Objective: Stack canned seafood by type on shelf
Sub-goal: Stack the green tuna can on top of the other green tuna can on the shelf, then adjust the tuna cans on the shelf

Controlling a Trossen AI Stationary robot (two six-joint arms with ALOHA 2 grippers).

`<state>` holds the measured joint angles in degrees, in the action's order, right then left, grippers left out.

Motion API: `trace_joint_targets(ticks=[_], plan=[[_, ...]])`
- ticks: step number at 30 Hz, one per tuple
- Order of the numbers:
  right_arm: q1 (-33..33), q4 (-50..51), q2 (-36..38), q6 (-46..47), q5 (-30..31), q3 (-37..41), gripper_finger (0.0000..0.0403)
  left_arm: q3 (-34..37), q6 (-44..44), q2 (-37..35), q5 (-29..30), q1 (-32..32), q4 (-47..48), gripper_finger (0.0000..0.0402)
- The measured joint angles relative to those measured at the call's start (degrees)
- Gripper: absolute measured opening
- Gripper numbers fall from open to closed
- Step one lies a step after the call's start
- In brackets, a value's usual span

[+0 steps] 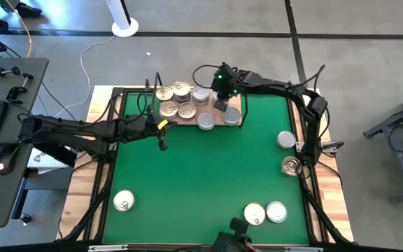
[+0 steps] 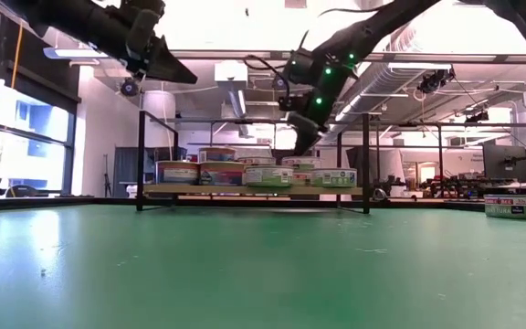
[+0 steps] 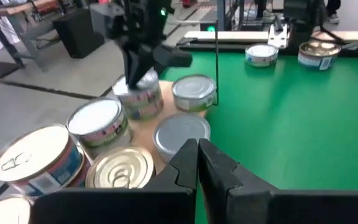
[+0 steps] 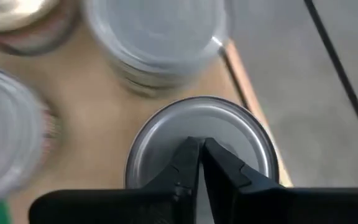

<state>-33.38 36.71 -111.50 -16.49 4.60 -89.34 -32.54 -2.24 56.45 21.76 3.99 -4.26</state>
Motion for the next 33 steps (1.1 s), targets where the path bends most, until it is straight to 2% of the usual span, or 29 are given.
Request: trace_joint_targets(ticks=[8,13,19,24,26,30,33], plan=[[-2.7,1.1,0.0,0.0,2.2,0.0,0.0003,0.0,0.1,0.0,0.0,0.0,-0.1,0.0000],[-2.6,2.6,0.5,-1.0,7.1,0.1,0.0004,0.0,0.1,0.0,0.0,0.0,0.0,0.0000],[-2.6,3.4,2.1,-1.7,7.4,0.4,0.0004,0.0,0.1,0.0,-0.1,0.0,0.0,0.0000],[-2.0,-0.4,4.0,-1.6,6.7,0.4,0.0004,-0.1,0.1,0.0,-0.1,0.0,0.0,0.0000],[-1.6,-3.0,4.0,-1.6,4.3,0.3,0.0004,-0.1,0.1,0.0,-0.1,0.0,-0.1,0.0000],[-0.7,-11.5,2.6,0.0,-8.5,0.3,0.0004,-0.1,0.1,0.0,-0.1,0.0,-0.2,0.0000],[0.2,-18.3,0.1,1.2,-13.7,0.3,0.0002,-0.1,0.3,0.0,-0.1,0.0,-0.2,0.0000]])
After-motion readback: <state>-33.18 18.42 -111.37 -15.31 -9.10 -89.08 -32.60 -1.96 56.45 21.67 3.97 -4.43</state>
